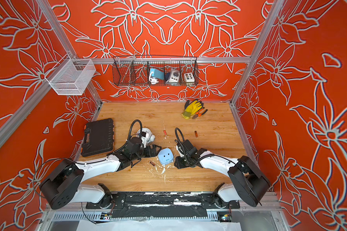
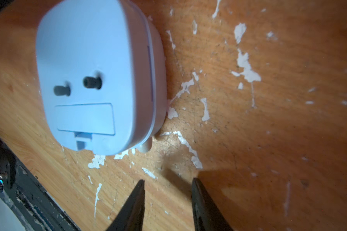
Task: Insert the battery into the alarm
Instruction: Adjust the alarm at the center of the board.
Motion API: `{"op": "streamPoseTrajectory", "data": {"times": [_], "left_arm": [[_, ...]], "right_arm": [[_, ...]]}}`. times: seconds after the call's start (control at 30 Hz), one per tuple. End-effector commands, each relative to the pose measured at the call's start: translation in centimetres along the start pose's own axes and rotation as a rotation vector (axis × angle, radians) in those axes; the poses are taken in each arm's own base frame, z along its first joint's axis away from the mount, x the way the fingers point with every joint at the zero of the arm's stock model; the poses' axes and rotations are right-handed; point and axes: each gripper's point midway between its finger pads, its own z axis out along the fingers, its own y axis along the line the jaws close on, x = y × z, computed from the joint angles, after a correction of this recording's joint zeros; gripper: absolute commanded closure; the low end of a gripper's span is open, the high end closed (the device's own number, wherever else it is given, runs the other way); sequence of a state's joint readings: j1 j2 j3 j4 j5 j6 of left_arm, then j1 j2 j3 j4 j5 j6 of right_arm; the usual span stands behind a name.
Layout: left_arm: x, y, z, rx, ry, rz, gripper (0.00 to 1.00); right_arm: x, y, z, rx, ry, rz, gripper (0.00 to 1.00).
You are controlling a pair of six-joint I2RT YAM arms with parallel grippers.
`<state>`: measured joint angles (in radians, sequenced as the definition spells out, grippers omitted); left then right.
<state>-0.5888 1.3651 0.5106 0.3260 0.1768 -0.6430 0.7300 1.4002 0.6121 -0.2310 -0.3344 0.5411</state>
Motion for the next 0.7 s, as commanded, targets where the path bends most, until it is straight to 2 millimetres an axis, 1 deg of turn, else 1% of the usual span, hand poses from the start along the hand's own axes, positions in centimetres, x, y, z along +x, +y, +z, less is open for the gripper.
{"op": "streamPoseTrajectory", "data": {"times": [0.0, 0.13, 0.33, 0.5, 0.67], "left_arm": [[-0.1, 0.2, 0.2, -0.006, 0.006, -0.001, 0.02], [0.0, 0.2, 0.4, -0.002, 0.011, -0.004, 0.02], [0.1, 0.4, 0.5, -0.010, 0.014, 0.000, 0.02], [0.3, 0.5, 0.5, -0.013, 0.018, -0.003, 0.02], [0.2, 0.2, 0.4, -0.003, 0.020, -0.005, 0.02]], "right_arm": [[-1.5, 0.4, 0.2, 0.016, -0.039, -0.024, 0.61], [-1.9, 0.6, 0.6, 0.018, -0.034, -0.037, 0.64], [-2.0, 0.8, 1.4, 0.020, -0.009, -0.044, 0.70], [-2.5, -0.4, 1.3, 0.096, -0.020, -0.033, 0.75], [-3.8, -0.8, 1.7, 0.122, -0.019, -0.030, 0.75]]}}
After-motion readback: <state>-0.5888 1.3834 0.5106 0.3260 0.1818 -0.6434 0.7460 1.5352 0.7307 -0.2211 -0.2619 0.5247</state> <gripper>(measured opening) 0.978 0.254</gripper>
